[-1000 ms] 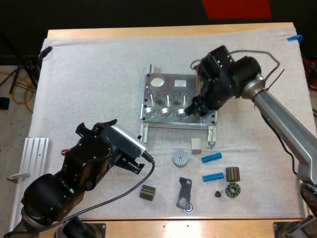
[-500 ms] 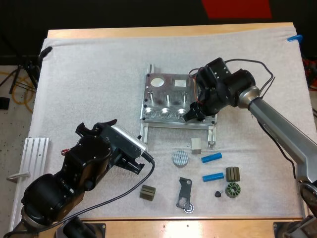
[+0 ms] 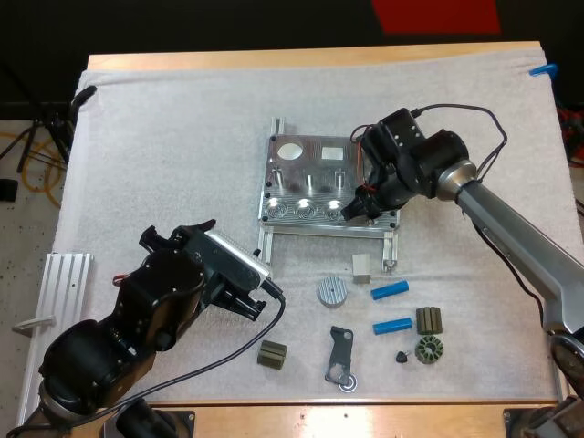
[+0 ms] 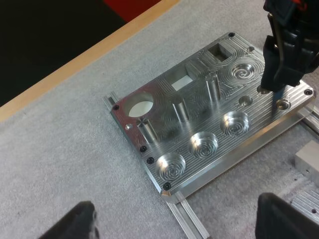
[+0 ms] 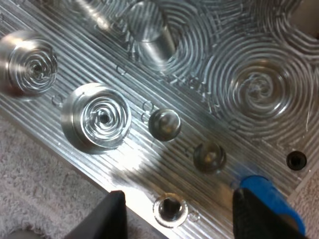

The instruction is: Load cells from right to left

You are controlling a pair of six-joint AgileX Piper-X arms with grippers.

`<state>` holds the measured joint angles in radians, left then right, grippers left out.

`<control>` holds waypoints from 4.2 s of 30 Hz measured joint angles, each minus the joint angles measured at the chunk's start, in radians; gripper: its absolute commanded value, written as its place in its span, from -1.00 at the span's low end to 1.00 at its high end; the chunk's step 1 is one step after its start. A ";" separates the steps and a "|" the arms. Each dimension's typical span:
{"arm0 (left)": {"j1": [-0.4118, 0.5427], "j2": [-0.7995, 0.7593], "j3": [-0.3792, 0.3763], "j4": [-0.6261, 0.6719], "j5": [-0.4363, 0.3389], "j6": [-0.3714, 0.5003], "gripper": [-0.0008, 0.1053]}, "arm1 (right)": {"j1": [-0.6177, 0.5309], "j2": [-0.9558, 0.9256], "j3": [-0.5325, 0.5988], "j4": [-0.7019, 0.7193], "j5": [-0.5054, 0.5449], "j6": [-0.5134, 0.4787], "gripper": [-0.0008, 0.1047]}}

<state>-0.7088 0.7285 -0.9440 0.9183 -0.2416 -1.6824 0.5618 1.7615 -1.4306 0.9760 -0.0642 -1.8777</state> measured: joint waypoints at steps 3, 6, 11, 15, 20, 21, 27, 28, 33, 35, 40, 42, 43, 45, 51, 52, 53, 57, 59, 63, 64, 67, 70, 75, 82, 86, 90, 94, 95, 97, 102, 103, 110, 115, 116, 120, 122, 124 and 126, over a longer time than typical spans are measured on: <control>0.000 0.000 0.000 0.000 0.000 0.000 0.24 | 0.000 0.000 0.000 0.000 0.002 -0.002 -0.10; 0.000 0.000 0.000 0.000 0.000 0.000 0.24 | 0.000 -0.006 -0.011 0.000 0.004 -0.002 -0.10; 0.000 0.000 0.000 0.000 0.000 0.000 0.24 | 0.000 -0.042 -0.050 0.000 0.089 -0.023 -0.10; 0.000 0.000 0.000 0.000 0.000 0.000 0.24 | 0.000 -0.049 -0.055 -0.015 0.107 -0.030 -0.10; 0.000 0.000 0.000 0.000 0.000 0.000 0.24 | 0.000 -0.026 -0.055 -0.014 0.112 -0.030 -0.10; 0.000 0.000 0.000 0.000 0.000 0.000 0.24 | 0.000 -0.020 -0.055 -0.014 0.114 -0.030 -0.10; 0.000 0.000 0.000 0.000 0.000 0.000 0.24 | 0.000 0.024 -0.055 -0.006 0.113 -0.007 -0.10; 0.000 0.000 0.000 0.000 0.000 0.000 0.24 | 0.000 0.026 -0.055 0.001 0.113 0.001 -0.10; 0.000 0.000 0.000 0.000 0.000 0.000 0.24 | 0.000 0.031 -0.058 0.027 0.114 0.012 -0.10; 0.000 0.000 0.000 0.000 0.000 0.000 0.24 | 0.000 0.033 -0.059 0.037 0.117 0.015 -0.10; 0.000 0.000 0.000 0.000 0.000 0.000 0.24 | 0.000 0.034 -0.060 0.037 0.103 0.033 -0.10; 0.000 0.000 0.000 0.000 0.000 0.000 0.24 | -0.002 0.036 -0.063 0.037 0.103 0.037 -0.10; 0.000 0.000 0.000 0.000 0.000 0.000 0.24 | -0.002 0.036 -0.062 0.037 0.103 0.037 -0.10; 0.000 0.000 0.000 0.000 0.000 0.000 0.24 | -0.002 0.036 -0.062 0.037 0.105 0.038 -0.10; 0.000 0.000 0.000 0.000 0.000 0.000 0.24 | -0.002 0.032 -0.065 0.048 0.113 0.038 -0.10; 0.000 0.000 0.000 0.000 0.000 0.000 0.24 | -0.002 0.023 -0.065 0.055 0.113 0.039 -0.10; 0.000 0.000 0.000 0.000 0.000 0.000 0.24 | -0.002 0.010 -0.065 0.069 0.106 0.043 -0.10; 0.000 0.000 0.000 0.000 0.000 0.000 0.24 | 0.000 -0.049 -0.065 0.118 0.099 0.046 -0.10; 0.000 0.000 0.000 0.000 0.000 0.008 0.24 | 0.000 -0.091 -0.065 0.156 0.097 0.046 -0.10; 0.000 0.000 0.000 0.000 0.000 0.051 0.24 | 0.000 -0.152 -0.065 0.223 0.097 0.046 -0.10; 0.000 0.000 0.000 0.000 0.000 0.065 0.24 | 0.000 -0.168 -0.065 0.244 0.097 0.046 -0.10; 0.000 0.000 0.000 0.000 0.000 0.078 0.24 | 0.000 -0.216 -0.065 0.303 0.097 0.046 -0.10; 0.000 0.000 0.000 0.000 0.014 0.090 0.24 | 0.000 -0.265 -0.065 0.345 0.097 0.046 -0.10; 0.000 0.000 0.000 0.000 0.123 0.093 0.24 | 0.000 -0.341 -0.065 0.402 0.097 0.046 -0.10; 0.000 0.000 0.000 0.000 0.173 0.104 0.24 | 0.000 -0.420 -0.062 0.496 0.095 0.046 -0.10; 0.000 0.000 0.000 0.000 0.242 0.123 0.24 | 0.000 -0.478 -0.038 0.504 0.091 0.038 -0.10; 0.000 0.000 0.000 0.000 0.271 0.145 0.24 | 0.000 -0.543 -0.003 0.504 0.091 0.038 -0.10; 0.000 0.000 0.000 -0.013 0.300 0.149 0.24 | 0.000 -0.629 0.056 0.506 0.091 0.041 -0.10; 0.000 0.000 0.000 -0.017 0.301 0.149 0.24 | 0.000 -0.656 0.073 0.504 0.091 0.043 -0.10; 0.000 0.000 0.000 -0.032 0.303 0.149 0.24 | 0.000 -0.700 0.109 0.497 0.091 0.059 -0.10; 0.000 0.000 0.000 -0.045 0.305 0.149 0.24 | 0.000 -0.814 0.200 0.474 0.091 0.106 -0.10; 0.000 0.000 0.000 -0.045 0.305 0.149 0.24 | 0.000 -0.835 0.216 0.472 0.089 0.114 -0.10; 0.000 0.000 0.000 -0.047 0.373 0.198 0.24 | 0.000 -0.947 0.280 0.470 0.087 0.141 -0.10; 0.000 0.038 0.000 -0.061 0.423 0.283 0.24 | 0.000 -0.981 0.279 0.464 0.075 0.147 -0.10; 0.000 0.057 -0.002 -0.062 0.446 0.308 0.24 | 0.000 -0.986 0.279 0.464 0.064 0.147 -0.10; -0.006 0.133 -0.002 -0.075 0.495 0.363 0.24 | 0.000 -0.986 0.279 0.464 0.025 0.147 -0.10; -0.025 0.193 -0.002 -0.077 0.528 0.406 0.24 | 0.000 -0.986 0.279 0.464 -0.015 0.143 -0.10; -0.053 0.227 -0.002 -0.077 0.548 0.438 0.24 | 0.000 -0.986 0.279 0.463 -0.030 0.123 -0.10; -0.084 0.262 -0.002 -0.084 0.560 0.478 0.24 | 0.000 -0.986 0.279 0.463 -0.036 0.096 -0.10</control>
<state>-0.7932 0.9906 -0.9457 0.8342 0.3181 -1.2048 0.5618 0.7759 -1.1511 1.4395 -0.0998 -1.7819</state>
